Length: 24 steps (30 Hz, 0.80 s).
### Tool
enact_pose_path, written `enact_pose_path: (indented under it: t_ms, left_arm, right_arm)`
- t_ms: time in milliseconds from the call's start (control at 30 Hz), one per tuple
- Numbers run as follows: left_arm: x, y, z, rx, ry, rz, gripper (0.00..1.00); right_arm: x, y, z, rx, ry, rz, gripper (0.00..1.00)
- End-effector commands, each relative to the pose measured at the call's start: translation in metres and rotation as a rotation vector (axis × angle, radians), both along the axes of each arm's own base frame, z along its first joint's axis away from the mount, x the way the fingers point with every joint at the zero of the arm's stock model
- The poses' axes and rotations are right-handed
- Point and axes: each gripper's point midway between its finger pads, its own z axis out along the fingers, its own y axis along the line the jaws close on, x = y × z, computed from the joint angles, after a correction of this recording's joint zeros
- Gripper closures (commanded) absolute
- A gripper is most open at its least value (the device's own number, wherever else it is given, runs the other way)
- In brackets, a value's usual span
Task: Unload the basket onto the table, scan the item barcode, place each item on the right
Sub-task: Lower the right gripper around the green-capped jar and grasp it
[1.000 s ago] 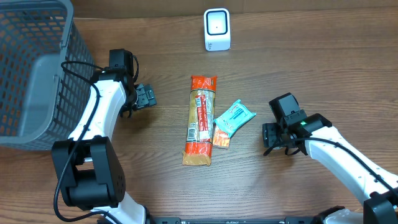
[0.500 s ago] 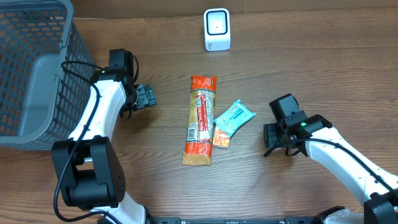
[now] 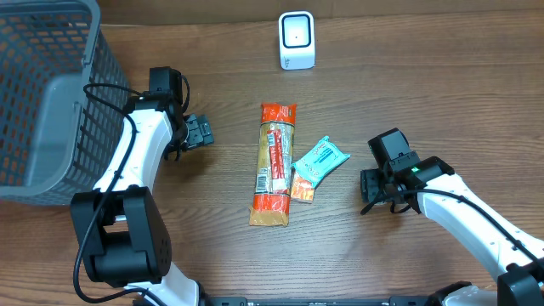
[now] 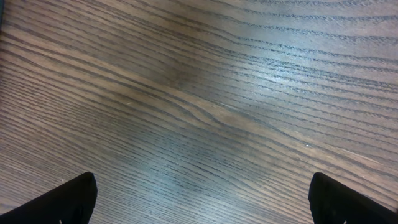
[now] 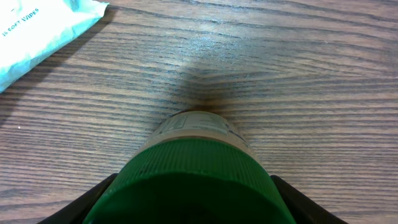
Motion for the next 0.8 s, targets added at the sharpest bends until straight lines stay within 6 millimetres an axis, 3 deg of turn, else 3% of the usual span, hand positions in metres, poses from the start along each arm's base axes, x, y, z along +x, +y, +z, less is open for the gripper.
enact_pose_path:
  t_ms: [0,200,633,767]
  left_arm:
    - [-0.001,0.0,0.0,-0.008,-0.002,-0.001,0.0]
    - [-0.001,0.0,0.0,-0.008,-0.002,-0.001,0.0]
    - [-0.001,0.0,0.0,-0.008,-0.002,-0.001,0.0]
    - [-0.001,0.0,0.0,-0.008,-0.002,-0.001,0.0]
  right_arm:
    - [-0.017,-0.004,-0.015,-0.019,0.063,0.007,0.31]
    - [-0.018,-0.005,-0.023,-0.014,0.052,0.007,0.25]
    - [-0.017,-0.005,-0.025,-0.009,0.044,0.007,0.25]
    - [-0.017,-0.004,-0.025,-0.01,0.041,0.007,0.35]
